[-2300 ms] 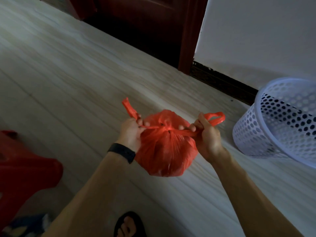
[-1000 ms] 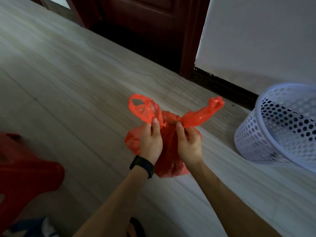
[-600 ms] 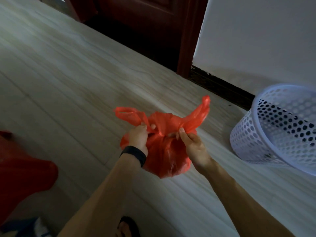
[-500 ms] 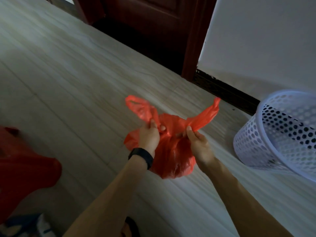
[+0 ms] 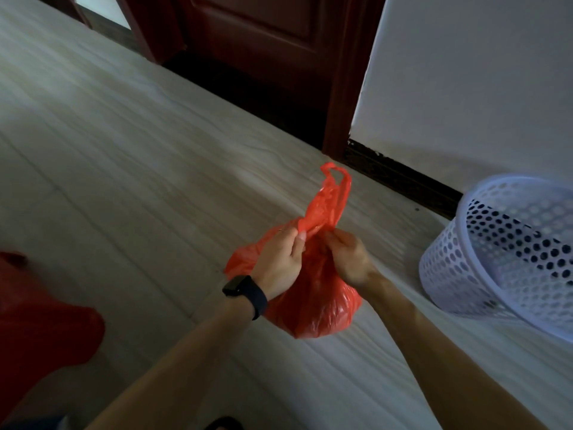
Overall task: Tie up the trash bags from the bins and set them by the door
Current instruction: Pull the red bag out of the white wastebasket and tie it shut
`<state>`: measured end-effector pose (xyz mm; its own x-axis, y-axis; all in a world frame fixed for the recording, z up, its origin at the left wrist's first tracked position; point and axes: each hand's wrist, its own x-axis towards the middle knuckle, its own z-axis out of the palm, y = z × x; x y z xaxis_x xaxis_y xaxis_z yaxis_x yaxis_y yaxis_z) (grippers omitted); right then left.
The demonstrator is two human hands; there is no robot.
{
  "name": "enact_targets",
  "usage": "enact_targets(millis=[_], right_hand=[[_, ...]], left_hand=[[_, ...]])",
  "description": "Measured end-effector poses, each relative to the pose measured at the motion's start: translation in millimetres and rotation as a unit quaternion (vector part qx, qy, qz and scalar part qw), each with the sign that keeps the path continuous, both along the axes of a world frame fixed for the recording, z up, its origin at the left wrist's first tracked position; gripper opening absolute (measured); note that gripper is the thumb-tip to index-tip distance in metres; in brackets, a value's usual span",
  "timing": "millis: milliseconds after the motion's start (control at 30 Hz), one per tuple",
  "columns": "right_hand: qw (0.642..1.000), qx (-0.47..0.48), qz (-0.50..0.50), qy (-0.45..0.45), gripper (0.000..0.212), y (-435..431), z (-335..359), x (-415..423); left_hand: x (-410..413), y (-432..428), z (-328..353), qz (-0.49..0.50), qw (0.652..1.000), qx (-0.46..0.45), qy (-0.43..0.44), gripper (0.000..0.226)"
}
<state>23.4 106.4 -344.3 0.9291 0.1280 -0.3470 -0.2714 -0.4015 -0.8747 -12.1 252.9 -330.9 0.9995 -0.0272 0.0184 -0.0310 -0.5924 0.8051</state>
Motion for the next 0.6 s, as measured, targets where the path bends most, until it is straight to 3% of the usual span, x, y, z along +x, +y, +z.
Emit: enact_targets(millis=[100,167,433,467,533,600], right_hand=[[1.000,0.023,-0.007,-0.004,0.019,0,1,-5],[0.998,0.052,-0.038,0.012,0.021,-2,4,-6],[0.984,0.120,-0.103,0.085,0.014,-8,1,-7],[0.980,0.143,-0.093,0.104,0.018,-9,3,-7],[0.972,0.166,-0.090,0.138,0.049,-8,5,-6],[0.969,0.130,-0.146,0.152,0.070,-5,1,-3]], left_hand=[[4,4,-5,-0.004,0.999,0.030,-0.009,0.010],[8,4,-6,0.000,1.000,0.026,-0.012,0.020],[17,-1,-10,-0.002,0.985,0.124,-0.116,0.014],[18,-2,-10,-0.012,0.982,0.147,-0.116,0.017],[17,-5,-8,-0.033,0.974,0.191,-0.122,0.026],[16,-6,-7,-0.044,0.966,0.210,-0.147,0.027]])
